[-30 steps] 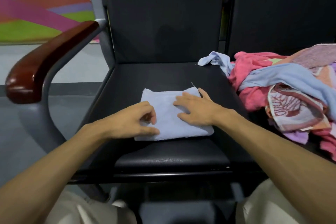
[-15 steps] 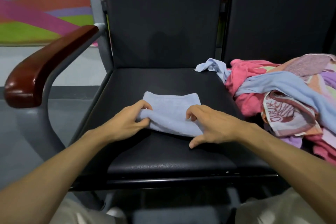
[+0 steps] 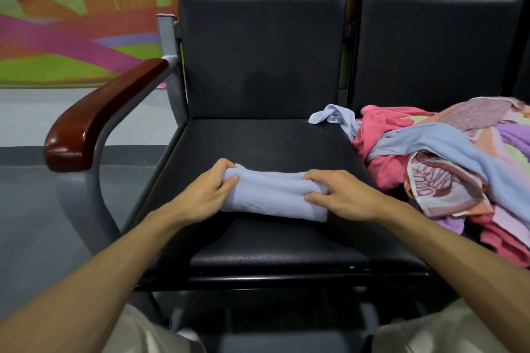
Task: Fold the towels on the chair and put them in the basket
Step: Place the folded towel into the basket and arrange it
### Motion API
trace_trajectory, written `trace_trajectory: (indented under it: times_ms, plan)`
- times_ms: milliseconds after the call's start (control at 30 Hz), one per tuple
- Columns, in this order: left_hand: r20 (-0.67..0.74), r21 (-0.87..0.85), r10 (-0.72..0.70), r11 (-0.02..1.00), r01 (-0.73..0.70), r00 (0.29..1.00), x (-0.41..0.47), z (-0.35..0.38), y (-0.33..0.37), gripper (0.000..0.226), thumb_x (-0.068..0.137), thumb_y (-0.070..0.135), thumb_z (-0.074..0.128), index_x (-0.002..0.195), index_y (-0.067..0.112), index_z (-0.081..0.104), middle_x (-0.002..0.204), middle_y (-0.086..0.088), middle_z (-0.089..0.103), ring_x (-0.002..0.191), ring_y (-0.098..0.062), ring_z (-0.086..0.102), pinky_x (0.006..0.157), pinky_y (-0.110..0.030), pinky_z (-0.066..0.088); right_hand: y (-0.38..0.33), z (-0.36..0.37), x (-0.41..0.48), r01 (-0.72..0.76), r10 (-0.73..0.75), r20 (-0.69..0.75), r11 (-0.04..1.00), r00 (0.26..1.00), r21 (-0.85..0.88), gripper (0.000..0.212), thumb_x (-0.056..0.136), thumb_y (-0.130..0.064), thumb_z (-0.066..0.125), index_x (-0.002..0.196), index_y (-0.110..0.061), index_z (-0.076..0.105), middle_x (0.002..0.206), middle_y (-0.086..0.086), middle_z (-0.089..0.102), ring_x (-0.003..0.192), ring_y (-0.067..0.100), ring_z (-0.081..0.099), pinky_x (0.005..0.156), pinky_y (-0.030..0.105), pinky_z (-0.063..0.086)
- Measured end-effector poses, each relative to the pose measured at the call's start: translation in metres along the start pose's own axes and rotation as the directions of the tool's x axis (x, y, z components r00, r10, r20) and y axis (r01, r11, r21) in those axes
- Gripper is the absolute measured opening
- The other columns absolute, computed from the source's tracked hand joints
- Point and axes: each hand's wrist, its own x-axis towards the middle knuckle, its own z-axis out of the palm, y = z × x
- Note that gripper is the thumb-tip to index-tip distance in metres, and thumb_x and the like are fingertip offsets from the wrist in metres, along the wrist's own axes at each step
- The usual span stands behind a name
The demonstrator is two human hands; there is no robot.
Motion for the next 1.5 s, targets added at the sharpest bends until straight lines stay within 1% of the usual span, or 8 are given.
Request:
trace_trajectory:
  times_ms: [300, 433, 533, 700, 800, 1133, 1267, 1500]
  plan:
    - [-0.079, 0.066, -0.263, 0.961, 0.268, 0.962, 0.029, 0.019, 0.01, 0.017, 0.1, 0.027, 0.041, 0.112, 0.017, 0.048, 0.11, -0.003, 0.057, 0.095, -0.018, 0.055, 0.077, -0.029, 0.041, 0.007, 0.012, 0.016, -0.345, 0.366, 0.0, 0.878, 0.931, 0.332, 0.008, 0.088, -0.018, 0.062, 0.091, -0.012, 0.067, 0.088, 0.005, 0.066, 0.067, 0.017, 0.063, 0.05, 0.025, 0.052]
    - [-0.149, 0.054, -0.382, 0.918, 0.394, 0.912, 0.047, 0.025, 0.007, 0.023, 0.097, 0.034, 0.049, 0.113, 0.018, 0.049, 0.117, -0.004, 0.057, 0.097, -0.02, 0.056, 0.08, -0.034, 0.045, 0.014, 0.012, 0.032, -0.382, 0.394, -0.008, 0.896, 0.919, 0.228, 0.009, 0.087, -0.024, 0.064, 0.091, -0.016, 0.066, 0.087, 0.0, 0.065, 0.067, 0.014, 0.062, 0.049, 0.022, 0.049]
    - [-0.19, 0.222, -0.432, 0.856, 0.467, 0.882, 0.049, 0.023, 0.006, 0.05, 0.095, 0.051, 0.046, 0.126, 0.012, 0.044, 0.129, -0.006, 0.049, 0.105, -0.026, 0.056, 0.083, -0.039, 0.045, 0.021, 0.012, 0.041, -0.393, 0.394, 0.001, 0.918, 0.919, 0.051, 0.017, 0.085, -0.033, 0.067, 0.098, -0.024, 0.062, 0.1, -0.007, 0.062, 0.085, 0.011, 0.06, 0.071, 0.024, 0.048]
    - [0.045, 0.326, -0.617, 0.753, 0.572, 0.786, 0.047, 0.01, 0.006, 0.077, 0.093, 0.066, 0.023, 0.14, 0.009, 0.045, 0.139, -0.011, 0.049, 0.119, -0.027, 0.053, 0.099, -0.038, 0.042, 0.025, 0.01, 0.05, -0.398, 0.396, 0.113, 0.917, 0.911, -0.009, 0.014, 0.088, -0.033, 0.064, 0.102, -0.032, 0.063, 0.109, -0.009, 0.062, 0.097, 0.009, 0.057, 0.079, 0.023, 0.042]
    - [0.201, 0.126, -0.607, 0.794, 0.594, 0.769, 0.042, 0.005, 0.015, 0.056, 0.091, 0.054, 0.034, 0.128, 0.015, 0.052, 0.118, -0.005, 0.058, 0.096, -0.021, 0.056, 0.077, -0.031, 0.042, 0.025, 0.01, 0.053, -0.368, 0.372, 0.156, 0.928, 0.915, -0.053, 0.014, 0.088, -0.029, 0.062, 0.102, -0.031, 0.062, 0.108, -0.008, 0.062, 0.096, 0.01, 0.058, 0.077, 0.022, 0.044]
    - [0.265, -0.52, -0.103, 0.822, 0.232, 0.959, 0.014, -0.007, 0.034, 0.035, 0.067, 0.017, 0.071, 0.098, 0.012, 0.056, 0.087, -0.003, 0.064, 0.083, -0.013, 0.06, 0.071, -0.026, 0.046, 0.019, -0.013, 0.022, -0.219, 0.178, 0.488, 0.975, 0.855, 0.028, 0.072, 0.068, -0.028, 0.071, 0.136, -0.022, 0.047, 0.109, -0.012, 0.055, 0.094, 0.001, 0.054, 0.076, 0.014, 0.043]
    - [0.299, -0.606, 0.036, 0.779, 0.16, 0.954, 0.004, -0.017, 0.039, 0.042, 0.068, 0.002, 0.072, 0.106, 0.009, 0.056, 0.097, -0.008, 0.065, 0.093, -0.017, 0.063, 0.077, -0.028, 0.05, 0.007, -0.014, 0.01, -0.164, 0.116, 0.576, 0.986, 0.809, 0.032, 0.042, 0.066, -0.036, 0.065, 0.107, -0.042, 0.06, 0.108, -0.009, 0.043, 0.104, 0.007, 0.048, 0.08, 0.016, 0.042]
    - [-0.147, -0.595, -0.305, 0.787, 0.162, 0.941, -0.015, -0.04, 0.049, 0.028, 0.077, 0.021, 0.078, 0.103, 0.023, 0.068, 0.104, 0.002, 0.07, 0.098, -0.014, 0.066, 0.078, -0.025, 0.053, -0.029, -0.012, 0.012, 0.006, -0.009, 0.136, 1.0, 0.991, 0.023, 0.016, 0.08, -0.027, 0.074, 0.089, -0.031, 0.061, 0.074, -0.015, 0.057, 0.066, -0.001, 0.051, 0.068, 0.022, 0.041]
